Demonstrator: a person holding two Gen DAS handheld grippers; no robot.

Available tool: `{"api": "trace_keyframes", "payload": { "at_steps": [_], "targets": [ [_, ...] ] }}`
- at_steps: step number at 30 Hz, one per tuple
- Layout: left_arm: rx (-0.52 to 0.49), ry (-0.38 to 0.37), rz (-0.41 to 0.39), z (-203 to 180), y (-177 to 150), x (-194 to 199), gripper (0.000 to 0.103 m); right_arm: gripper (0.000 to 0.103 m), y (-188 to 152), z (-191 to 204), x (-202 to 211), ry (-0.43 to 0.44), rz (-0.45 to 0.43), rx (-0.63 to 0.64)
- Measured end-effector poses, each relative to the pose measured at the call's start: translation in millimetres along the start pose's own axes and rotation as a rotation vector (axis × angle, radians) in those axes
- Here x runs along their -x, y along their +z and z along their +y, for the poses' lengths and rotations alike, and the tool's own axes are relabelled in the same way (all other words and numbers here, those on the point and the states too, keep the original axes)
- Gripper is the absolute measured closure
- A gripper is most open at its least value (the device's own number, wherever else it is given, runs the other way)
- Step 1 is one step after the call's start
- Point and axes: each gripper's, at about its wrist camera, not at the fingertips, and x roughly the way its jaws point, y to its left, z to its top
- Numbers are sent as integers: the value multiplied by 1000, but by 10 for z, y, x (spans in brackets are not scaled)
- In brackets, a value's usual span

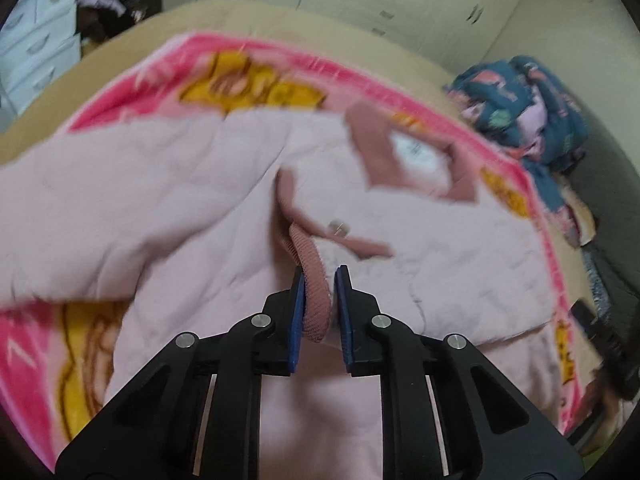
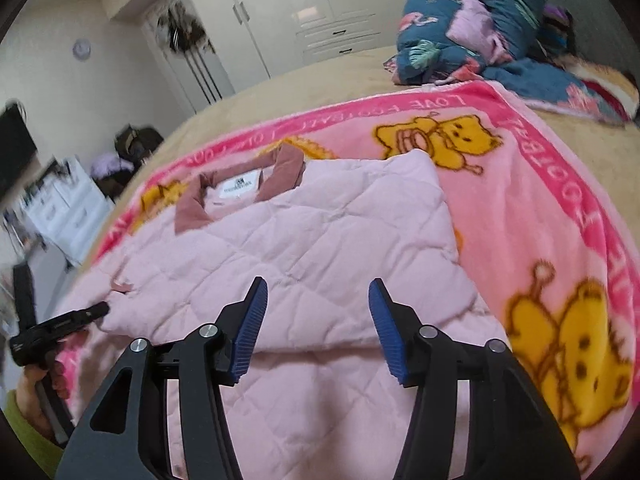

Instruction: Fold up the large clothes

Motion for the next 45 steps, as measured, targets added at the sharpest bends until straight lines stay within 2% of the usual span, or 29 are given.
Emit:
{"api": "trace_keyframes", "payload": {
  "at_steps": [4,7,11,16,22,26,27,30,32,33,35,37,38,41,45],
  "targets": [
    [-15,29,10,65,-94,-73,95,49,89,78,-240,-78,32,60],
    [-21,34,7,74,-108,-78,95,48,128,29,-393,-99,58,50],
    [-36,45,3,58,-112,-84,95,43,80,-157,-709,-166,163,11],
    [-27,42,21,68,-129,-149,95,40,-18,-219,-824,-163,178,-9],
    [-33,45,21,30,-134,-102,95,13,-26,-34,-459,-80,96,-35],
    [-46,48,11,-12,-141,13,90,10,-44,41,-283,-36,80,-53],
    [-50,51,1,-24,-144,51,89,5,-49,55,-255,-30,81,-57],
    [-59,44,-1,-59,-146,150,74,4,-84,107,-147,-20,70,-55],
    [-72,48,-12,-99,-159,227,59,4,-105,142,-88,-14,67,-58],
    [-79,50,-17,-119,-166,263,56,4,-120,156,-59,-11,65,-59],
    [-86,55,-19,-146,-172,318,38,4,-131,175,18,-1,58,-64],
    [-86,48,-22,-162,-185,376,32,4,-133,209,98,1,47,-61],
    [-91,53,-28,-172,-195,419,24,4,-129,227,142,4,41,-59],
    [-102,62,-39,-184,-212,502,14,4,-109,269,240,10,33,-58],
    [-103,70,-57,-180,-242,624,10,4,-81,368,363,16,15,-44]
  ]
}}
